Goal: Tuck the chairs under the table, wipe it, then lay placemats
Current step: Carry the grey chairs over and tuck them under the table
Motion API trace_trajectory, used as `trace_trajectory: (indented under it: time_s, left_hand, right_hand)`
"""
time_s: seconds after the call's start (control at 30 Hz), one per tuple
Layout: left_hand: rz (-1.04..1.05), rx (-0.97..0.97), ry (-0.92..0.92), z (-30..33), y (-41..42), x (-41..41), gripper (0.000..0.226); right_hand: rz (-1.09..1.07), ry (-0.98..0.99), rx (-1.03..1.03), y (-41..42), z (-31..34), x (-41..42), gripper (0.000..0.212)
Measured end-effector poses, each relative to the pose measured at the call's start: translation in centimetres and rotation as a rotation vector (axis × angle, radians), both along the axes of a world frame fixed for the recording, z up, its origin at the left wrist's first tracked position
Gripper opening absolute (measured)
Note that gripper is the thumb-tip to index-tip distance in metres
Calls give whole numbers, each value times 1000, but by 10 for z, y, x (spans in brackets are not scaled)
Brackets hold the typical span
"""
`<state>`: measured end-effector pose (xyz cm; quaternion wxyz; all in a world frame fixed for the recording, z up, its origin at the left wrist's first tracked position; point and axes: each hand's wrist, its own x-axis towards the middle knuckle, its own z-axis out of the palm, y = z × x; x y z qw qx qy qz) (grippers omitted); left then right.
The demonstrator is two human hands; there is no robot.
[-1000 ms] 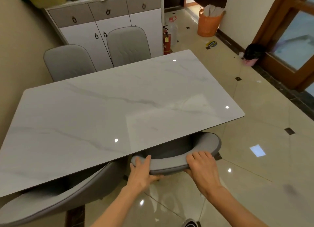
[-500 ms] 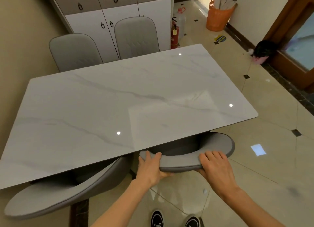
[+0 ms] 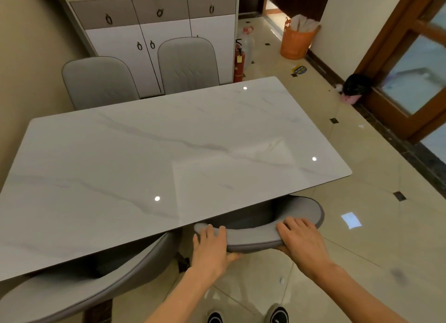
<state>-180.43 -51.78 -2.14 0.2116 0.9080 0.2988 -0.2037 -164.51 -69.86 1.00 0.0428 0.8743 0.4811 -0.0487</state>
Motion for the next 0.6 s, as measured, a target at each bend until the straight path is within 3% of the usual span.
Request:
trace_trajectory:
  time_s: [0.3, 0.37, 0.5, 0.6]
  left_hand:
    - [-117, 57, 29, 22, -16, 19, 73]
    - [-89, 24, 64, 27, -18, 20, 80]
    - [38, -57, 133, 40, -24, 30, 119]
    - [102, -32, 223, 50, -33, 35, 116]
  right_hand:
    - [151, 107, 57, -6, -9, 23, 40]
    - [198, 141, 60, -8, -17, 32, 36]
    - [334, 214, 60, -9, -28, 51, 35]
    - [415, 293, 92, -10, -29, 60, 36]
